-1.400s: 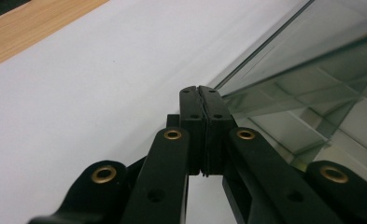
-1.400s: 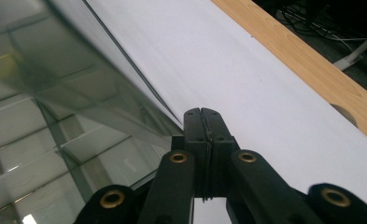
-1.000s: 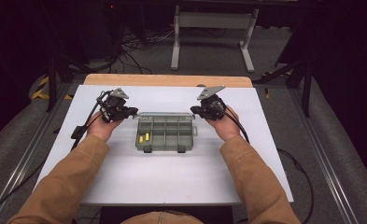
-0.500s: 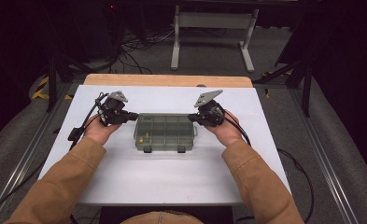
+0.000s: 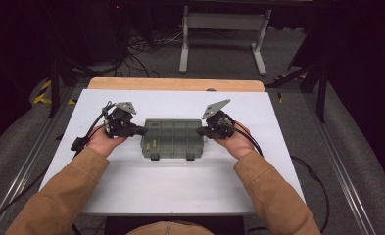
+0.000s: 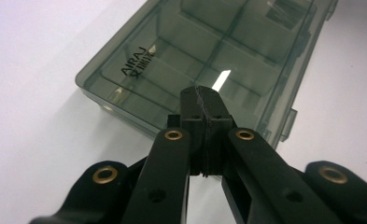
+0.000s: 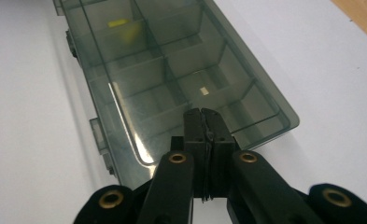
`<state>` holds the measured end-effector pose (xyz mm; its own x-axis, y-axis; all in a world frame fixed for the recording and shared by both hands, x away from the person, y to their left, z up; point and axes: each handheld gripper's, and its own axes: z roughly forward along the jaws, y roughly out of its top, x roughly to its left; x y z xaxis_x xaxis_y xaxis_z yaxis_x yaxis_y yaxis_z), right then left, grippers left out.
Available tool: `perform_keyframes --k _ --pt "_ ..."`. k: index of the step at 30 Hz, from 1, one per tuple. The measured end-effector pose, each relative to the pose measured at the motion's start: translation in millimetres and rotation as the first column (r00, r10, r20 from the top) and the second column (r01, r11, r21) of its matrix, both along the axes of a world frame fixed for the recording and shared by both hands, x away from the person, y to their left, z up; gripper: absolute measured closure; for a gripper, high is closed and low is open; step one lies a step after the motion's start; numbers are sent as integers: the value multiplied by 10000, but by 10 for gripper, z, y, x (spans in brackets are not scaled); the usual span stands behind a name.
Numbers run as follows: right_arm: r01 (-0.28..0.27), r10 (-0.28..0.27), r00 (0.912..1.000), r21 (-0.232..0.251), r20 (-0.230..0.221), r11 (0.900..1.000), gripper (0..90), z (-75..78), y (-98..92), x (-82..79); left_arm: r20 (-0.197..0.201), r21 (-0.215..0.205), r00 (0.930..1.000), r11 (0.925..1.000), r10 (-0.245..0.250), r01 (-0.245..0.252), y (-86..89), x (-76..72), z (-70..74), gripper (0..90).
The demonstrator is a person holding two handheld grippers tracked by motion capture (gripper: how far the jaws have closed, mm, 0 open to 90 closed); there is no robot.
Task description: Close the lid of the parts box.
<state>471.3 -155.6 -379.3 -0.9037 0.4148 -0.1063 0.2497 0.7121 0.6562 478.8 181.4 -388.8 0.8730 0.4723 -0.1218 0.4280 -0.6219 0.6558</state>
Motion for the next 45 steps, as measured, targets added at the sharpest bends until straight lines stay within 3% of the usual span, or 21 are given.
perform_keyframes --k 11,19,29,45 --pt "-198 187 9992 -276 -363 9994 896 -70 11 -50 -162 561 9992 9977 -370 378 -52 -45 -44 894" --pt "-279 259 9984 -380 -511 9989 894 -98 21 -68 -259 733 9987 9962 -446 464 -75 -45 -65 895" --pt "-382 347 9975 -568 -610 9977 893 -123 49 -84 -297 1162 9972 9906 -688 718 -112 -62 -88 894" --pt "-418 394 9972 -369 -636 9984 889 -157 5 -114 -384 1076 9971 9918 -653 691 -92 -65 -102 894"
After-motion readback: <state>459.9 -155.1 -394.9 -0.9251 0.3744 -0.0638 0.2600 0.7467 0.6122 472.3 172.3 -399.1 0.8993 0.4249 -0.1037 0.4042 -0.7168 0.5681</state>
